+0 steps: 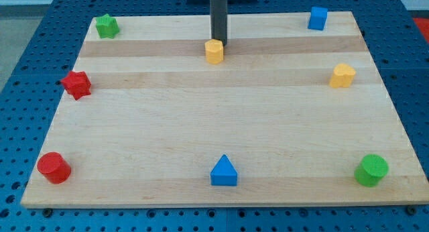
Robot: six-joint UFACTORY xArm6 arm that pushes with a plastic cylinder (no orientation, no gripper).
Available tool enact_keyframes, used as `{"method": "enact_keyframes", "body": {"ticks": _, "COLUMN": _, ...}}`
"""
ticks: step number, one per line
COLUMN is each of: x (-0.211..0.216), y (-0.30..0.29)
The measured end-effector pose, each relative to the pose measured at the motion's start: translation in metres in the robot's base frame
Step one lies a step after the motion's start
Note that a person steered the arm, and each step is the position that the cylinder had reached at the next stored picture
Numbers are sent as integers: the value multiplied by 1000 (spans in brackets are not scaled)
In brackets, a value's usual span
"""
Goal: Push the yellow heart into yellow hexagon
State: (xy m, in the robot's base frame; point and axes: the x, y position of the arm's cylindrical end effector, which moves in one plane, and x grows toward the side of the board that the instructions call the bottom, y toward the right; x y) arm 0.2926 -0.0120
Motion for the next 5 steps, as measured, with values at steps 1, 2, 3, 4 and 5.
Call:
{"method": "enact_keyframes", "body": {"ticks": 1, "x": 22, "y": -11}}
{"method": "enact_keyframes", "body": {"ticks": 2, "x": 44, "y": -11}}
{"method": "enact_keyframes", "body": {"ticks": 3, "x": 65, "y": -11}}
{"method": "enact_keyframes", "body": {"ticks": 4, "x": 60, "y": 6}}
{"method": "enact_keyframes", "body": {"ticks": 5, "x": 55, "y": 72}}
